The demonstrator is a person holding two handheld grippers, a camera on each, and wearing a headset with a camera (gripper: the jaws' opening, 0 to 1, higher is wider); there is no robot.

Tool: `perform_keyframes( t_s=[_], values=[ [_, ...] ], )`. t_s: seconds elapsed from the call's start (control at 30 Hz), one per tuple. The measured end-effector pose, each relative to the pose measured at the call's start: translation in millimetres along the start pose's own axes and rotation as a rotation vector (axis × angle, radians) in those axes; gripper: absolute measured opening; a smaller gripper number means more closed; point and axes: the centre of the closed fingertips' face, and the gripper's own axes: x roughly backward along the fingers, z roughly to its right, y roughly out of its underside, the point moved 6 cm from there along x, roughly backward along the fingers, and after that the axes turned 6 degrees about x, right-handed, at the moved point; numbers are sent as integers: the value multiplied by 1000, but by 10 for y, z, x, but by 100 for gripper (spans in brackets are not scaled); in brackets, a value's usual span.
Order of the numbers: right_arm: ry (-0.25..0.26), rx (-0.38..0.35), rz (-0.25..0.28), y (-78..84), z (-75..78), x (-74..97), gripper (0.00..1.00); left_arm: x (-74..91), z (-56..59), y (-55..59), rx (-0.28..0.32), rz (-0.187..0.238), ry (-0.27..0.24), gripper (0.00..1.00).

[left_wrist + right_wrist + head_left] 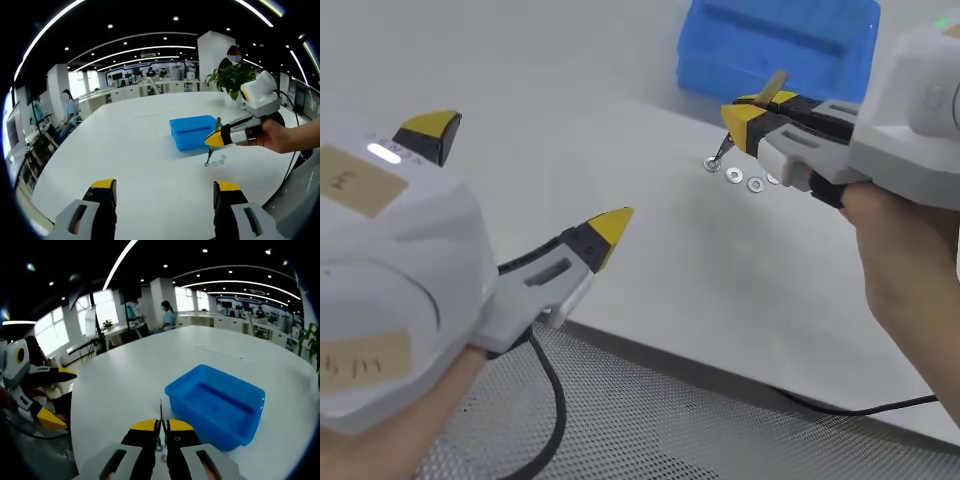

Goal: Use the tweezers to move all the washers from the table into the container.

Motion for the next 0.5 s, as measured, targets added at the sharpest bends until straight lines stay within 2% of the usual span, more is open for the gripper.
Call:
perform_keyframes(
  t_s=[0.13,0.37,0.5],
  values=[
    [3,-2,2,17,-20,-1,3,0,-1,3,-1,-1,-1,81],
    [2,39,-18,-3,-44,8,1,1,-12,5,-2,-1,-4,81],
    [0,29,-2,-87,-46,61,1,3,-11,0,-3,1,-4,81]
  ],
)
